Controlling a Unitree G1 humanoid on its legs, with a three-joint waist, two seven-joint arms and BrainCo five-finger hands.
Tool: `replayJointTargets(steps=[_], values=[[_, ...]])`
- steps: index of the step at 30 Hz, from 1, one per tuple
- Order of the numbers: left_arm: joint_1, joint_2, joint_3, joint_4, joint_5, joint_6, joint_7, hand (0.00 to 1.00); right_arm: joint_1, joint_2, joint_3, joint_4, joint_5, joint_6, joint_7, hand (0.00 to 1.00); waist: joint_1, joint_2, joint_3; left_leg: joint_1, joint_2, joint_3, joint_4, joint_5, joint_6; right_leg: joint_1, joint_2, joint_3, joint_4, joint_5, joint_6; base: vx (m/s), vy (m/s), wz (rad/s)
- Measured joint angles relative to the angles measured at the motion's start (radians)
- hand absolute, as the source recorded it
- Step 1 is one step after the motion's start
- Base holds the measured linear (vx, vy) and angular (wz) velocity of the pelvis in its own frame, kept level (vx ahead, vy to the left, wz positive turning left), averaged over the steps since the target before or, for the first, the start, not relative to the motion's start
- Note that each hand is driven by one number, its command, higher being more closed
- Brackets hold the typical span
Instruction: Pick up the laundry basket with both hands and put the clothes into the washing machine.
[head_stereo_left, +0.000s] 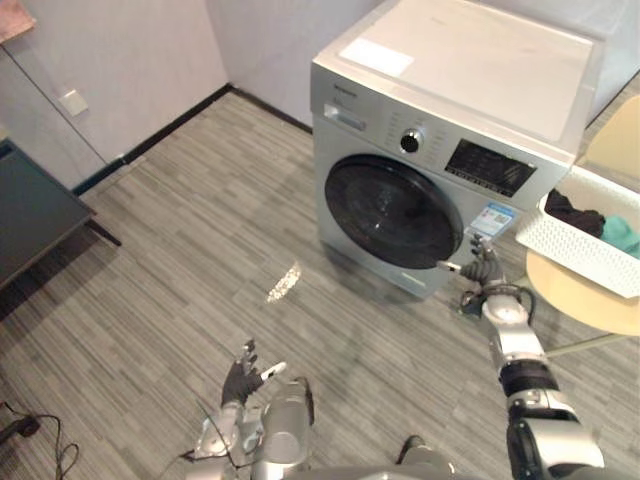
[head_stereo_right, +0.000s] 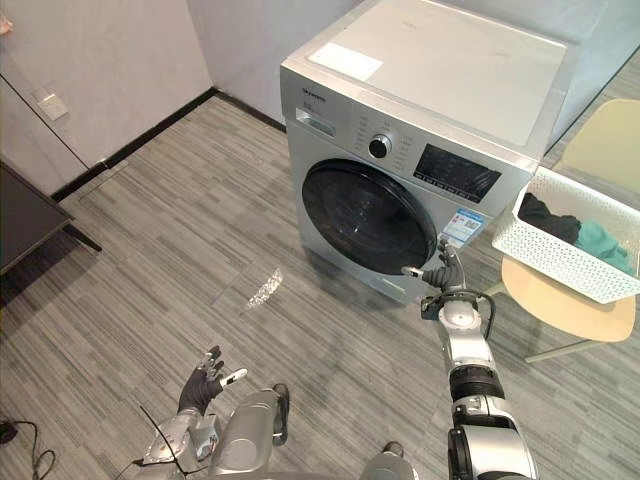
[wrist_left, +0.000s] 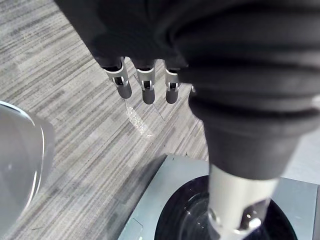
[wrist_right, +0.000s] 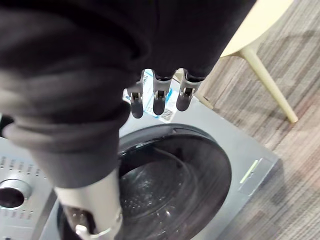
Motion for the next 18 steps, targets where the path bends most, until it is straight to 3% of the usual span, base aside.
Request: replayJointTargets(steps=[4, 10, 18], values=[[-0.019, 0.027, -0.028, -0.001, 0.0, -0.001, 0.002, 0.0, -0.111, -0.085, 0.002, 0.06, -0.018, 0.005, -0.008, 0.0, 0.004, -0.011, 0.022, -0.042, -0.005, 0.0, -0.016, 0.034, 0.03, -0.034, 0.003, -0.011, -0.024, 0.042, 0.015, -0.02, 0.015, 0.01], [-0.051, 0.027, -0.078, -0.003, -0.004, -0.003, 0.001, 0.0, -0.304, -0.178, 0.019, 0.152, -0.019, 0.003, -0.031, 0.0, 0.006, -0.017, 0.079, -0.08, -0.006, -0.007, -0.044, 0.075, 0.04, -0.069, 0.005, -0.056, -0.027, 0.072, 0.009, -0.01, -0.011, 0.04], [-0.078, 0.032, -0.08, -0.003, -0.024, -0.021, 0.006, 0.0, -0.504, -0.311, 0.05, 0.292, -0.017, 0.002, -0.073, 0.0, 0.031, -0.008, 0.165, -0.166, 0.004, -0.036, -0.044, 0.092, 0.03, -0.142, 0.02, -0.089, -0.009, 0.084, -0.007, -0.08, -0.005, 0.04]])
